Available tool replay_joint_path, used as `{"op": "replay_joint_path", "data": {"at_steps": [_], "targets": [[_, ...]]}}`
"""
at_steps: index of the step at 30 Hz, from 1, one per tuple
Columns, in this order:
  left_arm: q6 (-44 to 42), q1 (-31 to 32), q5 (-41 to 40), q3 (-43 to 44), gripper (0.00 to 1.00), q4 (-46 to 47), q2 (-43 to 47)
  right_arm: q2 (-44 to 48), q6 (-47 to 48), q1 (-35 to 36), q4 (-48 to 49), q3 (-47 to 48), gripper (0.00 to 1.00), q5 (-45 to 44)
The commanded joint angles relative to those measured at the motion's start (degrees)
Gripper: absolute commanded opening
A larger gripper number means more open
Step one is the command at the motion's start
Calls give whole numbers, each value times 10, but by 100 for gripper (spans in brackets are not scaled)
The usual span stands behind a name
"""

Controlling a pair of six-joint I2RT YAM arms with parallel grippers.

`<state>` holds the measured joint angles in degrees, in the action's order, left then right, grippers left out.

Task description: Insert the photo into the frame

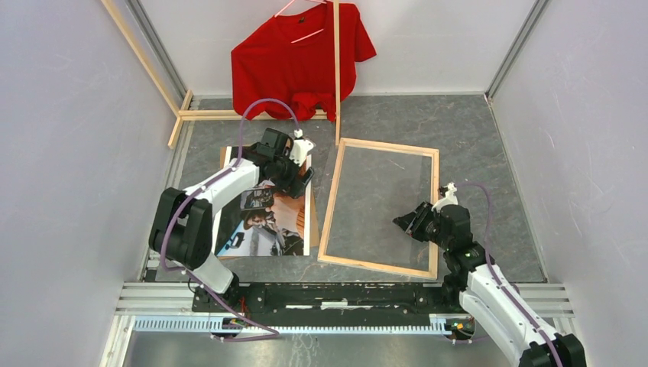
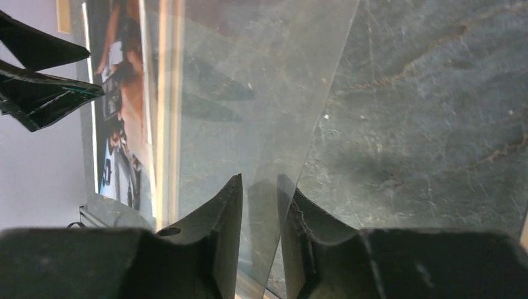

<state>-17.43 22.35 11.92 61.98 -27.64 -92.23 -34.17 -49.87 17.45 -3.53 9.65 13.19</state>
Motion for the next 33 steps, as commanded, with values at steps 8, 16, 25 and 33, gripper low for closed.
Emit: {"op": "replay_joint_path", "data": {"at_steps": [8, 16, 25, 33], "targets": [[9, 49, -45, 10, 100, 39, -43, -11, 45, -3, 9, 16, 17, -24], [2, 55, -48, 13, 100, 40, -47, -45, 108, -4, -9, 43, 35, 2], [-4, 55, -55, 14, 100, 40, -47, -52, 146, -15, -11, 57, 27, 7], [-7, 55, -55, 14, 100, 39, -44, -31, 189, -30, -63, 86, 23, -20]]}}
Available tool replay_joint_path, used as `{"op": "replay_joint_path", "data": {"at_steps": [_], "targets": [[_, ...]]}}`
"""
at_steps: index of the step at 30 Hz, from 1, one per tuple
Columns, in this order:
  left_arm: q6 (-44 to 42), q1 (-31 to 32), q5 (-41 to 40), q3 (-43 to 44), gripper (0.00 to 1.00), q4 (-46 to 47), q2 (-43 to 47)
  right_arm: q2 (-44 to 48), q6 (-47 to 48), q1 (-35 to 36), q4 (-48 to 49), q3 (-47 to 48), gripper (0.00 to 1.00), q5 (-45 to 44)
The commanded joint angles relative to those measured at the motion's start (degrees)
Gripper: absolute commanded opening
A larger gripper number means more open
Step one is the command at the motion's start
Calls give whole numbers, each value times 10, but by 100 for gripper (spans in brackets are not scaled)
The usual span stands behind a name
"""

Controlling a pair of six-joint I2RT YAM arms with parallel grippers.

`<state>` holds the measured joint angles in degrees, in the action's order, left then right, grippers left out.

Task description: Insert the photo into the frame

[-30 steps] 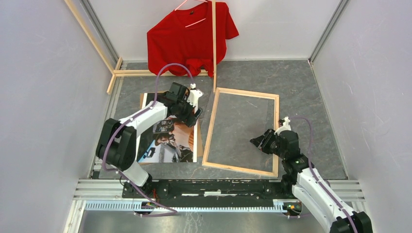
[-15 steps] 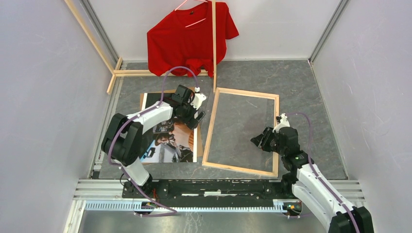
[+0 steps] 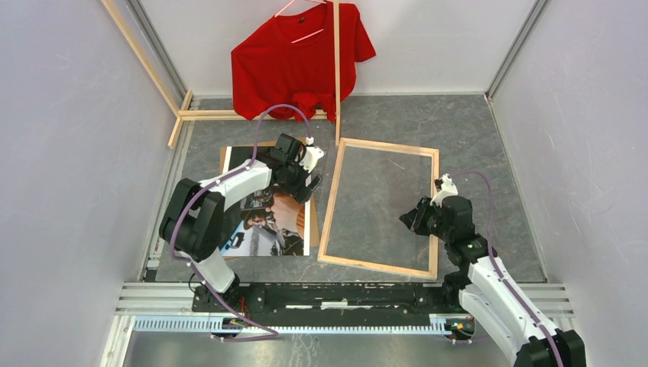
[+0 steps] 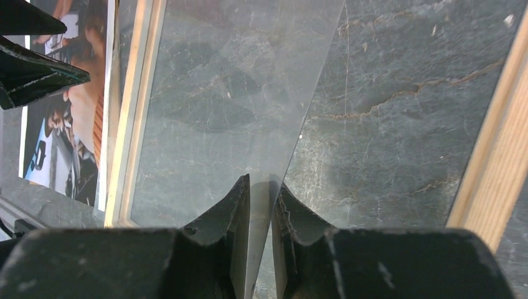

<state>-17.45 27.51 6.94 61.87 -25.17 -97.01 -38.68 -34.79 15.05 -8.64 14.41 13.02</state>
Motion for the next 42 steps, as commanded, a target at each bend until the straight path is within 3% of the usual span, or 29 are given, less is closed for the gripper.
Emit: {"op": "replay_joint_path", "data": {"at_steps": [1, 42], "targets": [[-7, 4, -6, 15, 100, 15, 5, 15, 39, -6, -15, 40, 22, -18], [-11, 7, -6, 15, 100, 12, -2, 104, 48, -48, -65, 28, 17, -68]]}}
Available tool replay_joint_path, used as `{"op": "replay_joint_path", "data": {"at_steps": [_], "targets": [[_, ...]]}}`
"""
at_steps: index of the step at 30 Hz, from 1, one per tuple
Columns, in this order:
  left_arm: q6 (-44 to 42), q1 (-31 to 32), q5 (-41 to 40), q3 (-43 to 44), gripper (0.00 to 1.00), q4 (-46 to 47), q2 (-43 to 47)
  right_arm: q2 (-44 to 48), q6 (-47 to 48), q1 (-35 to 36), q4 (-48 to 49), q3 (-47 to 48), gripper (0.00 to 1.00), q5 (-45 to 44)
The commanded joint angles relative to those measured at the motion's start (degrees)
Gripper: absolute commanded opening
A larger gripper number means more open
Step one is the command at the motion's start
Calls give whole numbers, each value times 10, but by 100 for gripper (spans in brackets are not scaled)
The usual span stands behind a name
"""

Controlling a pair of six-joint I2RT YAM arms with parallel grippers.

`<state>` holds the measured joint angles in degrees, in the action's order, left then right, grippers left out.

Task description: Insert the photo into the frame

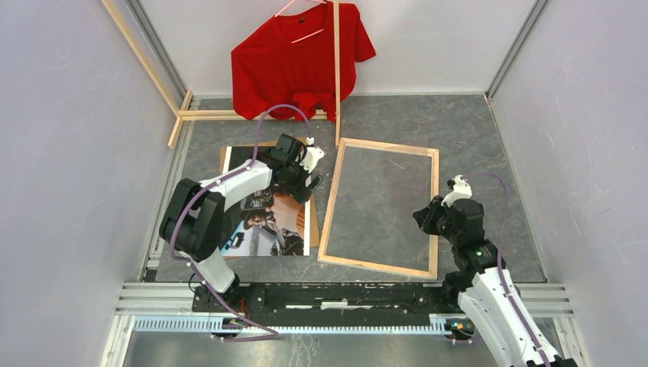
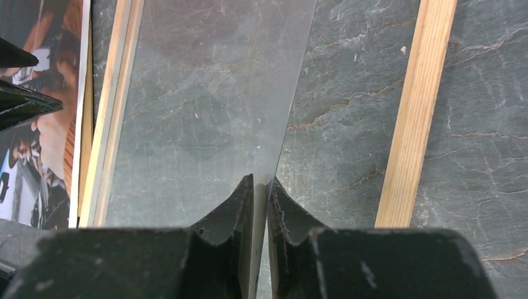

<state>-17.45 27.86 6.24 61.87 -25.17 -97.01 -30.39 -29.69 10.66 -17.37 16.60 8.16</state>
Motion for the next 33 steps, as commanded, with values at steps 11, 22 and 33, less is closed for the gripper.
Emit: {"op": "replay_joint_path", "data": {"at_steps": [11, 22, 33], "targets": [[-12, 6, 0, 16, 100, 12, -5, 87, -48, -3, 34, -37, 16, -30], [-12, 9, -1, 17, 100, 13, -7, 97, -52, -3, 29, -41, 16, -43], [-12, 11, -3, 20, 100, 11, -12, 88, -38, -4, 30, -26, 16, -45]]}}
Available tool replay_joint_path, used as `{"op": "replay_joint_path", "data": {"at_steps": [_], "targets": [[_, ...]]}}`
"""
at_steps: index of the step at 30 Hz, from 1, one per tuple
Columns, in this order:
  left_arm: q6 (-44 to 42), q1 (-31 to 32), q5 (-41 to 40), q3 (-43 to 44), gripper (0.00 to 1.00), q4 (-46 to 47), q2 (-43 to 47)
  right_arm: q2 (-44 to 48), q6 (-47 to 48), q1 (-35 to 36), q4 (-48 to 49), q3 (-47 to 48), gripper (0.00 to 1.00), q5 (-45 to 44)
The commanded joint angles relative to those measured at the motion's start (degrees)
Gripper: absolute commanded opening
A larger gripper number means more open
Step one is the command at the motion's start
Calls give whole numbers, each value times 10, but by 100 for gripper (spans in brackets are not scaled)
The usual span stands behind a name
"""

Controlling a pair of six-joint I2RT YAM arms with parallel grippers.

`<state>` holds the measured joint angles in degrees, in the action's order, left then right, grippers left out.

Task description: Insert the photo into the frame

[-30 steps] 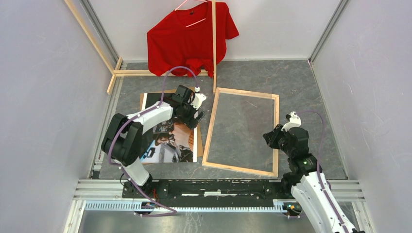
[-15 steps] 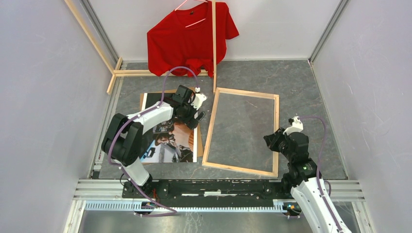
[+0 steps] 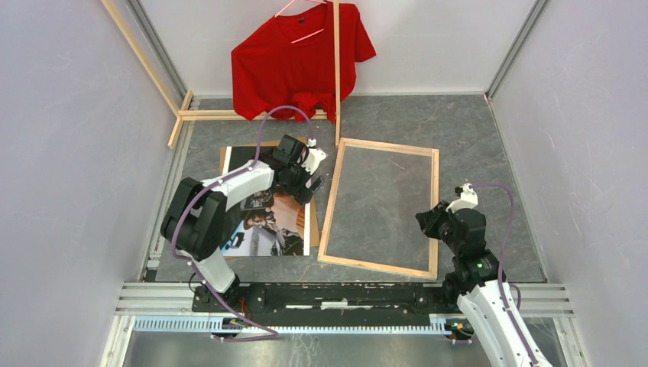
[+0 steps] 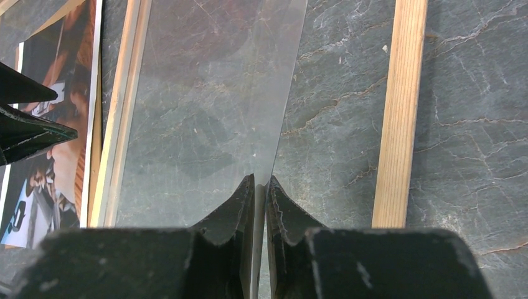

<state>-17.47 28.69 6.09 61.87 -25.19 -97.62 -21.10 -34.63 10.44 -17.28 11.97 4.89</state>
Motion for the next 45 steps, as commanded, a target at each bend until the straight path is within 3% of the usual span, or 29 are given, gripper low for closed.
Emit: {"op": "replay_joint_path", "data": {"at_steps": [1, 18, 45], "targets": [[-11, 2, -2, 20, 100, 11, -5, -7, 13, -1, 27, 23, 16, -11], [-11, 7, -4, 21, 100, 10, -5, -5, 22, -1, 1, 47, 16, 1], [-9, 43, -7, 2, 100, 32, -43, 90, -37, -1, 169, -33, 14, 73]]}}
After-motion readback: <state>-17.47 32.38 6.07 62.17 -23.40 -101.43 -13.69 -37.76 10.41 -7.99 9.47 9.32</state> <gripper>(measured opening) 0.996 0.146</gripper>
